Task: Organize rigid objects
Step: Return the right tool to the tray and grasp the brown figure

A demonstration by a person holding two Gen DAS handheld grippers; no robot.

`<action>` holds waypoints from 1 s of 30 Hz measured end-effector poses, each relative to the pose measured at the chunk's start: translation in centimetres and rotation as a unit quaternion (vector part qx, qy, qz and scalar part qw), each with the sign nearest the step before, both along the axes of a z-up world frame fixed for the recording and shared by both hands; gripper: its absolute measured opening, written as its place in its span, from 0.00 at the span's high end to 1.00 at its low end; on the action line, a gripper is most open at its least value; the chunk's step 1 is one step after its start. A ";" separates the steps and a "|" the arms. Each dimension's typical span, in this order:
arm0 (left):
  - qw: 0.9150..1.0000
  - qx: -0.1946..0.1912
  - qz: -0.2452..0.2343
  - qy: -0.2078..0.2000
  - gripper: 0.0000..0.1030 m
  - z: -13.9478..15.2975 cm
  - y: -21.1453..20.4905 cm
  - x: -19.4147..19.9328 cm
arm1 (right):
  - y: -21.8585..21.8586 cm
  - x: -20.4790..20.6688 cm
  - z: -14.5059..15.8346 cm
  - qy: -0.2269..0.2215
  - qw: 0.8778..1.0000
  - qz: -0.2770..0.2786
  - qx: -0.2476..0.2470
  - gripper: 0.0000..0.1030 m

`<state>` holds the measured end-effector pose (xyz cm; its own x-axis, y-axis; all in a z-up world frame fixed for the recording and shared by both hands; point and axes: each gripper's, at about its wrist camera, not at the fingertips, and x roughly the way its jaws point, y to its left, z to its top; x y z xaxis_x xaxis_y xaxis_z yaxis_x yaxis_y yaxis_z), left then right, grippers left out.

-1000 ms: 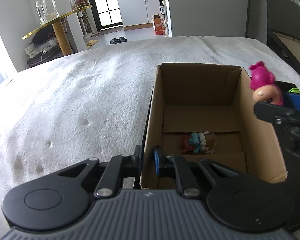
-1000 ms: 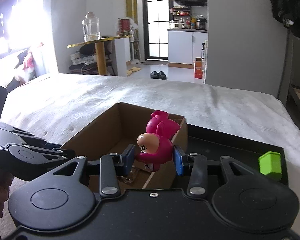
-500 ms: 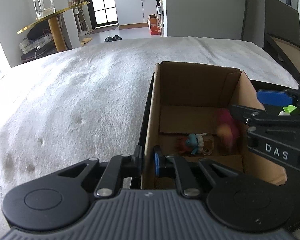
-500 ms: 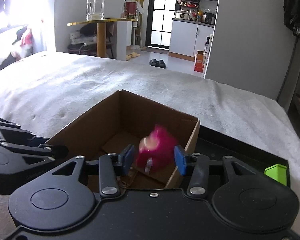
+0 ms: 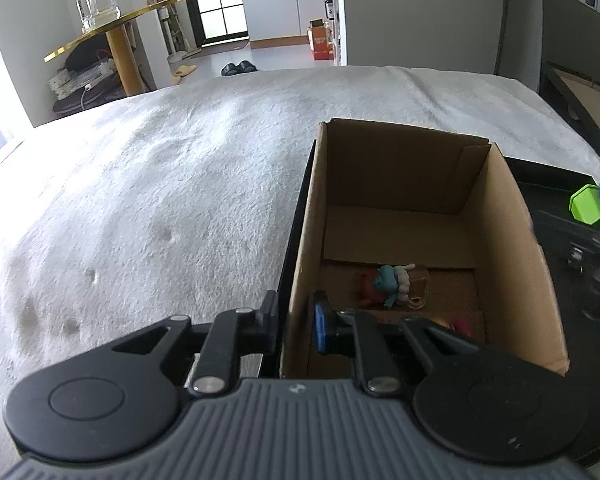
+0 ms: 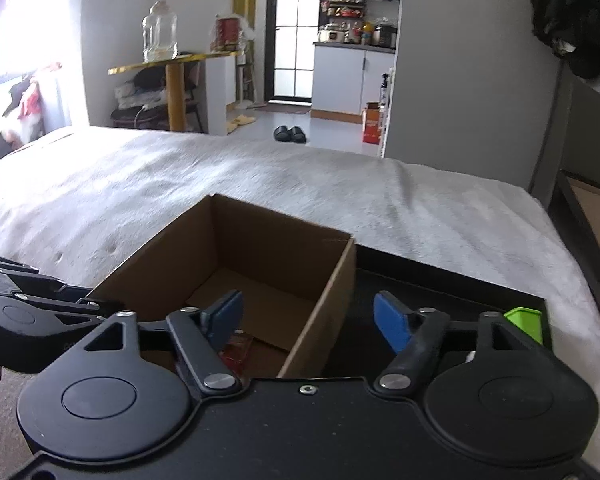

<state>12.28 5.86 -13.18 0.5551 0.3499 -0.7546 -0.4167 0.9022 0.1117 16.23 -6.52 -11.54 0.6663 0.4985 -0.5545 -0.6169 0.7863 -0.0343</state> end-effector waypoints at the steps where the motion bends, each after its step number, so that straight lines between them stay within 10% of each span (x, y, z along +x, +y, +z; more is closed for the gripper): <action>1: 1.000 0.002 0.002 0.001 0.75 0.1 -0.1 0.1 | -0.4 0.0 0.1 -0.003 1.000 -0.004 0.000 0.20; 5: 1.000 0.021 0.004 0.004 0.49 0.4 -0.9 0.2 | -2.0 0.1 0.1 -0.004 1.000 -0.024 0.001 0.14; 11: 0.999 0.041 -0.001 0.012 0.37 0.7 -2.1 0.5 | -4.4 0.4 -0.6 0.010 0.999 -0.046 0.005 0.14; 30: 0.996 0.085 -0.005 0.037 0.28 1.0 -4.7 1.6 | -9.5 1.6 -3.8 0.072 0.993 -0.087 0.016 0.14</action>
<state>13.84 1.11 -12.15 0.5040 0.4709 -0.7240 -0.3924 0.8716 0.2938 17.87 -16.00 -15.39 0.6589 0.4016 -0.6361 -0.4681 0.8808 0.0713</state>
